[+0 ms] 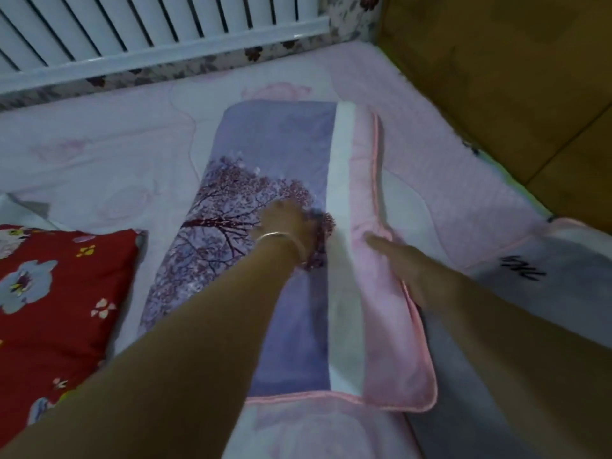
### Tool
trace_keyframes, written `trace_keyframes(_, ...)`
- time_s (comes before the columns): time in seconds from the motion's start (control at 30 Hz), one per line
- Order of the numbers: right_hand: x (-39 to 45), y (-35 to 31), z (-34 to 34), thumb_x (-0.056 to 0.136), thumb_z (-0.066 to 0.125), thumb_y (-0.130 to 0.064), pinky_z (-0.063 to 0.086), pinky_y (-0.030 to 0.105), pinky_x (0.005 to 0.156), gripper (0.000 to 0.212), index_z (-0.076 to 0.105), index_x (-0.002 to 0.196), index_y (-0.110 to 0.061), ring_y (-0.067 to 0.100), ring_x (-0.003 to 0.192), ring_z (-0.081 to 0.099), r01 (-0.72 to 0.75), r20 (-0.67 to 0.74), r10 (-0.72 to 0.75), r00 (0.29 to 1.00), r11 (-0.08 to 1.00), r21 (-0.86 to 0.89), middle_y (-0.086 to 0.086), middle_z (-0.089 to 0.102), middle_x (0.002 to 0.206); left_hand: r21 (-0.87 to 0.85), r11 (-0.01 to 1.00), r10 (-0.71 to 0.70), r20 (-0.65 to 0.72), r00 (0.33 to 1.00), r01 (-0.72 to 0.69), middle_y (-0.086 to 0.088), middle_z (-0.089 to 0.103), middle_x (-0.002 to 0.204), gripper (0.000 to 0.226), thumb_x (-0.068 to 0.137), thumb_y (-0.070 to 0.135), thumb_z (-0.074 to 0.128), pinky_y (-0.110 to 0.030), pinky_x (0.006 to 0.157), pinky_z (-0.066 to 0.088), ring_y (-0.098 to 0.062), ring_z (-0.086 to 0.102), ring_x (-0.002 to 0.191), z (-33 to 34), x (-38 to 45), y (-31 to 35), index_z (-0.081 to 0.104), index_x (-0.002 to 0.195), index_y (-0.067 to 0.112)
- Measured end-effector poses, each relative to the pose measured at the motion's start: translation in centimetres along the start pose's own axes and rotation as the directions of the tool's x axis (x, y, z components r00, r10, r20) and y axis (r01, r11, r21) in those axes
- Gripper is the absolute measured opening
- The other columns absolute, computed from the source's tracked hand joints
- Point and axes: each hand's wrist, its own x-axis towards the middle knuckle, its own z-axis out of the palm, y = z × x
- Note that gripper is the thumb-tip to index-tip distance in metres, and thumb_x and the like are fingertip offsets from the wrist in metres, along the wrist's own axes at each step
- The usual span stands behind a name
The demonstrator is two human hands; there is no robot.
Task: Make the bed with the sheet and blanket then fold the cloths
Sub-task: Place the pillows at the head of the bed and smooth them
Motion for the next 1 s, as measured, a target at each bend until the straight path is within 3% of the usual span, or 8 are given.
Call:
trace_keyframes(0.1, -0.9, 0.0, 1.8, 0.070, 0.073, -0.057, 0.039, 0.017, 0.049, 0.049, 0.057, 0.086, -0.013, 0.014, 0.056, 0.049, -0.043, -0.037, 0.031, 0.999, 0.912, -0.407, 0.004, 0.052, 0.069, 0.088, 0.954, -0.282, -0.050, 0.958, 0.286, -0.015, 0.014, 0.155, 0.073, 0.091, 0.033, 0.055, -0.052, 0.116, 0.019, -0.033, 0.011, 0.145, -0.1, -0.5, -6.9, 0.015, 0.148, 0.011)
trace_keyframes(0.2, -0.6, 0.8, 3.5, 0.082, 0.068, -0.047, 0.046, 0.027, 0.087, 0.077, 0.037, 0.139, -0.006, 0.024, 0.107, 0.058, -0.002, -0.081, -0.055, 0.995, 0.816, -0.577, 0.016, 0.052, 0.131, 0.038, 0.942, -0.333, -0.033, 0.942, 0.334, -0.023, 0.008, 0.155, 0.097, 0.081, 0.049, 0.062, -0.050, 0.118, 0.014, -0.036, 0.006, 0.146, 1.1, -1.0, -10.4, 0.009, 0.148, 0.004)
trace_keyframes(0.27, 0.0, 1.3, 4.3, 0.085, 0.065, -0.044, 0.037, 0.033, 0.107, 0.079, 0.034, 0.144, -0.001, 0.028, 0.130, 0.047, 0.022, -0.097, -0.114, 0.989, 0.751, -0.660, 0.017, 0.041, 0.147, 0.014, 0.913, -0.406, -0.058, 0.912, 0.407, -0.025, 0.002, 0.156, 0.112, 0.073, 0.059, 0.064, -0.051, 0.119, 0.010, -0.037, 0.001, 0.146, 1.3, -1.0, -12.4, 0.002, 0.149, 0.003)
trace_keyframes(0.43, 0.2, 1.7, 5.4, 0.092, 0.058, -0.035, 0.029, 0.035, 0.113, 0.073, 0.024, 0.149, -0.004, 0.029, 0.140, 0.037, 0.009, -0.139, -0.173, 0.975, 0.657, -0.754, 0.015, 0.034, 0.152, -0.183, 0.829, -0.549, -0.080, 0.832, 0.529, -0.029, 0.030, 0.147, 0.135, 0.049, 0.078, 0.066, -0.048, 0.112, 0.031, -0.043, 0.033, 0.135, 1.3, 0.4, -17.1, 0.017, 0.147, -0.001)
trace_keyframes(0.53, 0.3, 1.9, 5.4, 0.097, 0.051, -0.026, 0.027, 0.035, 0.114, 0.059, 0.026, 0.148, -0.010, 0.028, 0.141, 0.034, 0.009, -0.190, -0.226, 0.955, 0.664, -0.748, 0.009, 0.033, 0.153, -0.113, 0.906, -0.420, -0.135, 0.897, 0.407, -0.029, 0.057, 0.121, 0.107, 0.050, 0.077, 0.066, -0.042, 0.090, 0.048, -0.043, 0.056, 0.112, 1.1, 0.0, -17.2, 0.054, 0.122, -0.002)
trace_keyframes(0.7, -0.9, 0.3, 5.6, 0.096, 0.049, -0.012, 0.032, 0.033, 0.110, 0.042, 0.043, 0.137, -0.013, 0.027, 0.134, 0.043, 0.131, -0.152, -0.348, 0.925, 0.667, -0.733, 0.011, 0.047, 0.143, -0.068, 0.972, -0.233, -0.315, 0.920, 0.224, -0.030, 0.058, 0.118, 0.052, 0.084, 0.037, 0.063, -0.047, 0.085, 0.046, -0.046, 0.055, 0.109, -1.5, -1.8, -12.8, 0.047, 0.116, 0.000)
trace_keyframes(0.83, -1.5, -3.5, 2.5, 0.092, 0.049, -0.007, 0.037, 0.036, 0.106, 0.044, 0.047, 0.136, -0.016, 0.033, 0.128, 0.049, 0.223, -0.194, -0.483, 0.854, 0.676, -0.702, 0.013, 0.051, 0.138, -0.077, 0.988, -0.155, -0.423, 0.893, 0.134, -0.030, 0.059, 0.116, 0.042, 0.089, 0.034, 0.057, -0.047, 0.082, 0.045, -0.047, 0.055, 0.107, -3.5, -2.2, -7.4, 0.048, 0.115, 0.002)
trace_keyframes(1.0, -0.4, -8.8, -4.8, 0.097, 0.042, -0.009, 0.040, 0.034, 0.101, 0.039, 0.049, 0.135, -0.014, 0.032, 0.124, 0.051, 0.252, -0.190, -0.674, 0.714, 0.500, -0.828, 0.015, 0.054, 0.133, -0.263, 0.963, -0.188, -0.499, 0.846, 0.059, -0.027, 0.060, 0.118, 0.041, 0.090, 0.035, 0.054, -0.045, 0.085, 0.045, -0.045, 0.055, 0.109, -4.1, -1.5, 0.1, 0.050, 0.118, 0.005)
